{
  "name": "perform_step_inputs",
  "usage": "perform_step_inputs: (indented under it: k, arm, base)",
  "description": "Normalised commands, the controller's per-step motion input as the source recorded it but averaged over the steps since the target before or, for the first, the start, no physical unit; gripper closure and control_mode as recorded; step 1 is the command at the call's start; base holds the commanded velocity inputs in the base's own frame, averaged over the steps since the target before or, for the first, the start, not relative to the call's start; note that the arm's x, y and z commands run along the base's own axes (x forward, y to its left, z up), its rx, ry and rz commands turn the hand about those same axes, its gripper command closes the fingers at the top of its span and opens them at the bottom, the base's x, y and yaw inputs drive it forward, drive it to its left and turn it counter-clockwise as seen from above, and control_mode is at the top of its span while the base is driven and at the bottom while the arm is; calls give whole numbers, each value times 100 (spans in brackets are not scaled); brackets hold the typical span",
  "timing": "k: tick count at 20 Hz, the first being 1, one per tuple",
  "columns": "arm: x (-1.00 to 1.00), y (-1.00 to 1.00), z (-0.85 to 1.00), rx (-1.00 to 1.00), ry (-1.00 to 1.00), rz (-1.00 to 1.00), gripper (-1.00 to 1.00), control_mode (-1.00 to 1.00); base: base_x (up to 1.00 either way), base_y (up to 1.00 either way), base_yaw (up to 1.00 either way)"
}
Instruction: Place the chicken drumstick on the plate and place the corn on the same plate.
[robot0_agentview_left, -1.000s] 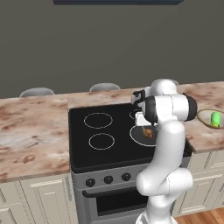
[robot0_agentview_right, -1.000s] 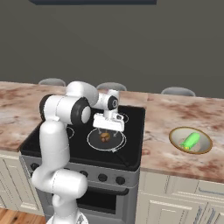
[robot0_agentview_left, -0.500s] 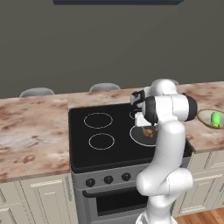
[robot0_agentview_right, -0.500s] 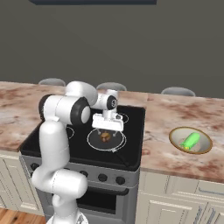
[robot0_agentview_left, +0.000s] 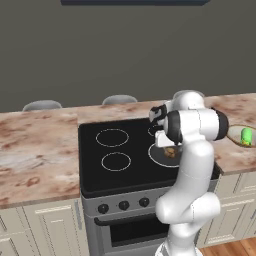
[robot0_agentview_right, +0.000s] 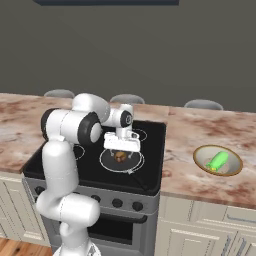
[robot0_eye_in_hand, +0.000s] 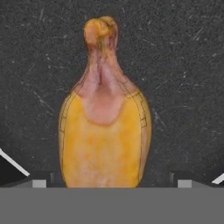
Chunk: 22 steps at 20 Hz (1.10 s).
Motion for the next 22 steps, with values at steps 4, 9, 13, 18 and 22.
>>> perform_step_inputs:
  k: [4, 9, 13, 18, 22]
  arm:
    - [-2, 5, 0, 0, 0, 2, -100, -100]
    - [14, 0, -2, 0, 0, 2, -100, -100]
    - [10, 0, -6, 0, 0, 3, -100, -100]
    - [15, 0, -18, 0, 0, 3, -100, -100]
    - [1, 0, -31, 0, 0, 4, -100, -100]
  base:
    - [0, 0, 0]
    - [0, 0, 0]
    - [0, 0, 0]
    - [0, 0, 0]
    - [0, 0, 0]
